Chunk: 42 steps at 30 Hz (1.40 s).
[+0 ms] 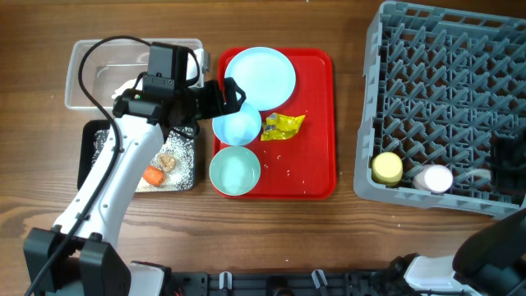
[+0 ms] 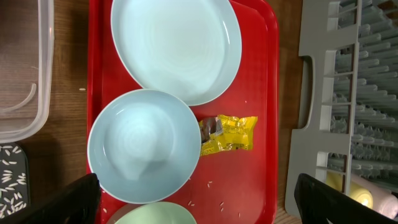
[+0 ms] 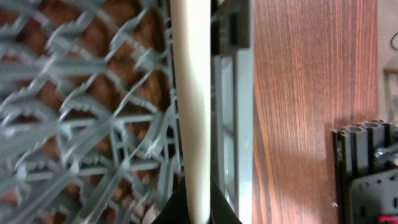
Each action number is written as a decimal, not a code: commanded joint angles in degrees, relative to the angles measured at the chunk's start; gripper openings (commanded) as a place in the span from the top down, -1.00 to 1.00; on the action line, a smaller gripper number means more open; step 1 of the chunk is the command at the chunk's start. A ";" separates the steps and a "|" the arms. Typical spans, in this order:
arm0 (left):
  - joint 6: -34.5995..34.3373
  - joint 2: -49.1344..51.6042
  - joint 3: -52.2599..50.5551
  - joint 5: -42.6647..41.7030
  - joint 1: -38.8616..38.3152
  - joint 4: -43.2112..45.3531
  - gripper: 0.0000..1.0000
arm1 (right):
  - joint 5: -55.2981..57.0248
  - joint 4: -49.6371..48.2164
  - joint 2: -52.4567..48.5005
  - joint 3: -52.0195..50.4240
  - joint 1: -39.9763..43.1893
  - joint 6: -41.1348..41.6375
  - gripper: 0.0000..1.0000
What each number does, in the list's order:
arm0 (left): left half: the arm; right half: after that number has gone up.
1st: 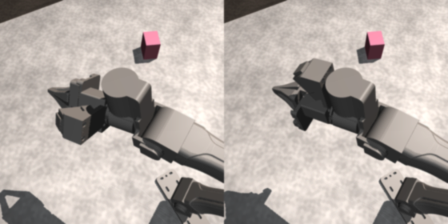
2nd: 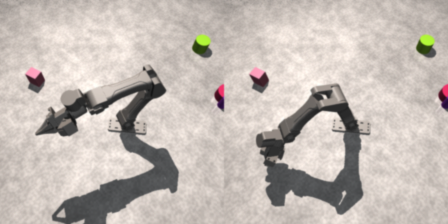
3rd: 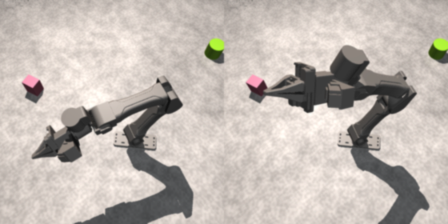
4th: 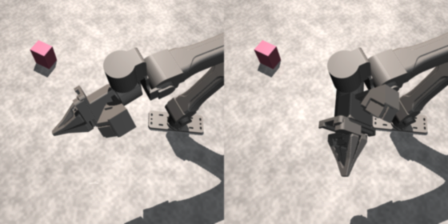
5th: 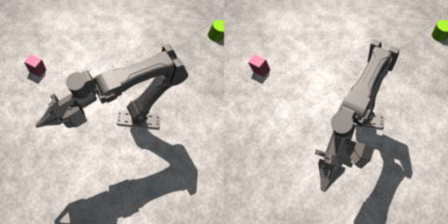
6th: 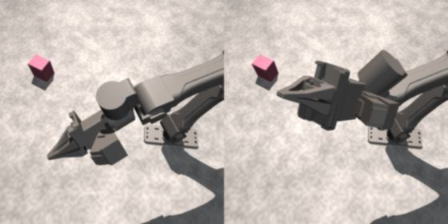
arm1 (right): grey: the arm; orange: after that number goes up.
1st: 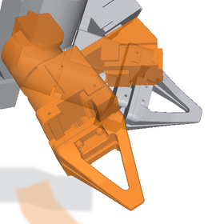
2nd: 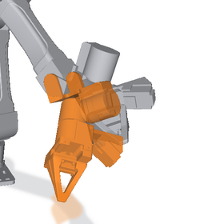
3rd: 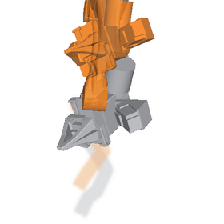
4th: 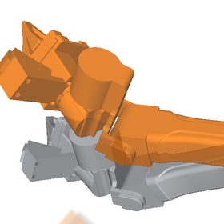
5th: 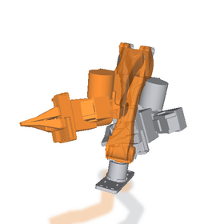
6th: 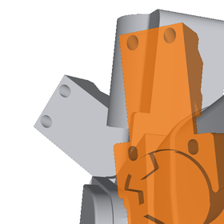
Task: Sort waste into correct bins and load items into the dishwasher rack
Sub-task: 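Carry the white spoon with the right gripper and drop it in the rack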
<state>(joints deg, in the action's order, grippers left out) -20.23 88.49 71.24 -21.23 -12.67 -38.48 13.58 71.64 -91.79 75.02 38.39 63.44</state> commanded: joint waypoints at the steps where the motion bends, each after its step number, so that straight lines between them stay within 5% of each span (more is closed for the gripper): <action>1: 0.50 -0.28 0.02 0.31 -0.20 0.07 -1.00 | 0.09 -3.28 1.27 -4.04 1.49 1.01 0.91; 6: 0.50 -0.28 0.02 0.31 -0.20 0.07 -1.00 | -1.01 -6.21 1.27 -4.94 1.38 -0.92 0.90; 10: 0.50 -0.28 0.02 0.31 -0.20 0.07 -1.00 | -1.29 -6.43 1.27 -4.98 1.38 -2.16 -0.91; 11: 0.50 -0.28 0.02 0.31 -0.20 0.07 -1.00 | -1.66 -6.49 1.27 -4.98 1.38 -3.02 -1.00; 28: 0.50 -0.28 0.02 0.31 -0.20 0.07 -1.00 | -10.16 -12.94 1.27 -4.96 1.38 -12.31 -0.99; 34: 0.50 -0.28 0.02 0.31 -0.20 0.07 -1.00 | -28.44 -17.55 1.51 -2.91 1.38 -26.01 -1.00; 42: 0.50 -0.28 0.02 0.31 -0.20 0.07 -1.00 | -57.13 -23.39 2.03 -1.53 1.33 -32.22 -0.99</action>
<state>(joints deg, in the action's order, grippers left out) -20.23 88.49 71.24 -21.23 -12.67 -38.48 -28.53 49.76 -91.57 71.50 39.86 35.64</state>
